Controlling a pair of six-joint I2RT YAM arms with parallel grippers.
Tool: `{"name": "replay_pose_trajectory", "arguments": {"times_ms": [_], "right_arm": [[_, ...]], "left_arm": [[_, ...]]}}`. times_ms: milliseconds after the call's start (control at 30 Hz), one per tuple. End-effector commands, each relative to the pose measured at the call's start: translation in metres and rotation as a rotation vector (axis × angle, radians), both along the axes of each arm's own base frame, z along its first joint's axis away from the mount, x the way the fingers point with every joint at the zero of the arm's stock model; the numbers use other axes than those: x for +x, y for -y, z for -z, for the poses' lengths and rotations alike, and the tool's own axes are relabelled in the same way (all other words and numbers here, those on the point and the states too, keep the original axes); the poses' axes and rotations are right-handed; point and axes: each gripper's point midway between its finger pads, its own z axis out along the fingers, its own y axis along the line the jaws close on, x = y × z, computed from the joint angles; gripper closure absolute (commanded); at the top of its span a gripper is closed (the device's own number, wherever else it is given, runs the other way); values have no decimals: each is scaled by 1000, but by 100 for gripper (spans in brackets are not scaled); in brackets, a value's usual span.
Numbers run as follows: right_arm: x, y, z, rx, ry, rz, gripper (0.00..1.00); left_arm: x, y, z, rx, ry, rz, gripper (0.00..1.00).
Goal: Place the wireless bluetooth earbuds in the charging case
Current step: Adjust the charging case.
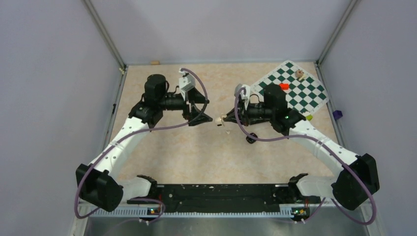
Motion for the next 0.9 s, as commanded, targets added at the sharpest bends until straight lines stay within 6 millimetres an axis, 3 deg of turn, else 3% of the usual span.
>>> {"name": "replay_pose_trajectory", "arguments": {"times_ms": [0, 300, 567, 867], "right_arm": [[-6, 8, -2, -50, 43, -22, 100], [-8, 9, 24, -81, 27, -13, 100], [-12, 4, 33, -80, 9, -23, 100], [-11, 2, 30, -64, 17, -12, 100]], "left_arm": [[-13, -2, 17, 136, 119, 51, 1], [-19, 20, 54, 259, 122, 113, 1], [-27, 39, 65, 305, 85, 182, 11], [-33, 44, 73, 319, 65, 211, 22]]}}
